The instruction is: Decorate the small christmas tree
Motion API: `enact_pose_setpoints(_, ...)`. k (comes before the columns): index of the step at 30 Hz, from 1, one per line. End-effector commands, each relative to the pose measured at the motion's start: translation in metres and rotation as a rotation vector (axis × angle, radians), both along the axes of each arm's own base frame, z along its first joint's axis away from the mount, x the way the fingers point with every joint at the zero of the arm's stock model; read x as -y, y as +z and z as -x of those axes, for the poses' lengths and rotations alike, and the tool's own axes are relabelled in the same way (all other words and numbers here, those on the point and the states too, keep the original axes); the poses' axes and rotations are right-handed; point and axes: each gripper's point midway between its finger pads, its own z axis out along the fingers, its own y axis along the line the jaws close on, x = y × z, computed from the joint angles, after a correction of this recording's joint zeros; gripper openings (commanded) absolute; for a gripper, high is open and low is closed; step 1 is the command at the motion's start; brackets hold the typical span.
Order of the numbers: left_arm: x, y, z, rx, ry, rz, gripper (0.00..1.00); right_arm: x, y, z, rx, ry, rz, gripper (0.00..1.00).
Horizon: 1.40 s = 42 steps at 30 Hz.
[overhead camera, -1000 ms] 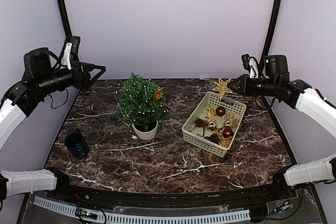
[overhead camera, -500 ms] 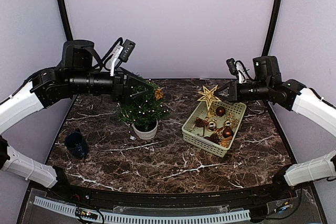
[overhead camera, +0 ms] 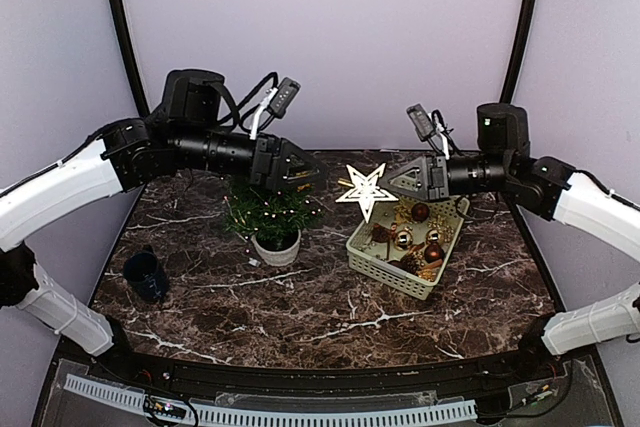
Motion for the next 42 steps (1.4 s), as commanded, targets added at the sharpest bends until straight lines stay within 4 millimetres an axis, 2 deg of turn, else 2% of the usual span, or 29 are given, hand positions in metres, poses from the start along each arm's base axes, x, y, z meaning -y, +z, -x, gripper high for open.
enact_pose_setpoints(1,0.012,0.013,0.010,-0.032,-0.071,0.045,0.82,-0.017,0.034,0.024,0.064,0.150,-0.081,0.00)
enact_pose_setpoints(9,0.028,-0.001,0.016,-0.091,-0.143,0.032,0.81,-0.039,0.032,0.041,0.070,0.263,-0.056,0.00)
enact_pose_setpoints(11,0.028,-0.001,0.017,-0.093,-0.146,0.037,0.74,-0.042,0.031,0.042,0.072,0.273,-0.052,0.00)
enact_pose_setpoints(13,0.027,0.002,0.018,-0.090,-0.150,0.048,0.63,-0.044,0.030,0.041,0.072,0.277,-0.048,0.00)
enact_pose_setpoints(14,0.027,-0.001,0.019,-0.095,-0.152,0.045,0.54,-0.045,0.029,0.041,0.072,0.278,-0.046,0.00)
enact_pose_setpoints(15,0.026,0.001,0.020,-0.095,-0.156,0.053,0.49,-0.046,0.028,0.040,0.073,0.279,-0.044,0.00)
enact_pose_setpoints(16,0.026,-0.002,0.022,-0.103,-0.161,0.051,0.39,-0.047,0.028,0.039,0.072,0.278,-0.042,0.00)
enact_pose_setpoints(19,0.025,-0.004,0.025,-0.117,-0.171,0.055,0.20,-0.049,0.026,0.037,0.072,0.280,-0.037,0.00)
enact_pose_setpoints(21,0.024,-0.006,0.027,-0.127,-0.177,0.054,0.13,-0.050,0.025,0.036,0.071,0.279,-0.035,0.00)
enact_pose_setpoints(27,0.017,-0.006,0.031,-0.126,-0.172,0.056,0.00,-0.052,0.027,0.034,0.091,0.271,-0.046,0.00)
enact_pose_setpoints(31,0.011,-0.005,0.024,-0.098,-0.099,0.062,0.00,-0.052,0.032,0.031,0.108,0.252,-0.071,0.00)
enact_pose_setpoints(32,0.009,0.003,0.022,-0.079,-0.082,0.092,0.00,-0.053,0.033,0.029,0.116,0.246,-0.076,0.00)
enact_pose_setpoints(33,0.007,-0.001,0.018,-0.074,-0.049,0.092,0.00,-0.053,0.036,0.027,0.123,0.233,-0.083,0.00)
enact_pose_setpoints(34,0.004,0.010,0.016,-0.051,-0.030,0.130,0.00,-0.054,0.039,0.025,0.131,0.218,-0.095,0.09)
enact_pose_setpoints(35,0.001,0.008,0.011,-0.042,0.008,0.135,0.00,-0.054,0.043,0.022,0.138,0.206,-0.109,0.16)
enact_pose_setpoints(36,-0.002,0.021,0.010,-0.016,0.026,0.176,0.00,-0.055,0.046,0.020,0.143,0.192,-0.119,0.22)
enact_pose_setpoints(37,-0.007,0.021,0.007,-0.008,0.062,0.183,0.00,-0.055,0.046,0.015,0.140,0.165,-0.119,0.32)
enact_pose_setpoints(39,-0.013,0.040,0.001,0.045,0.115,0.259,0.00,-0.054,0.055,0.008,0.158,0.122,-0.157,0.52)
enact_pose_setpoints(42,-0.023,0.051,-0.003,0.077,0.169,0.314,0.00,-0.049,0.063,-0.006,0.174,0.011,-0.214,0.75)
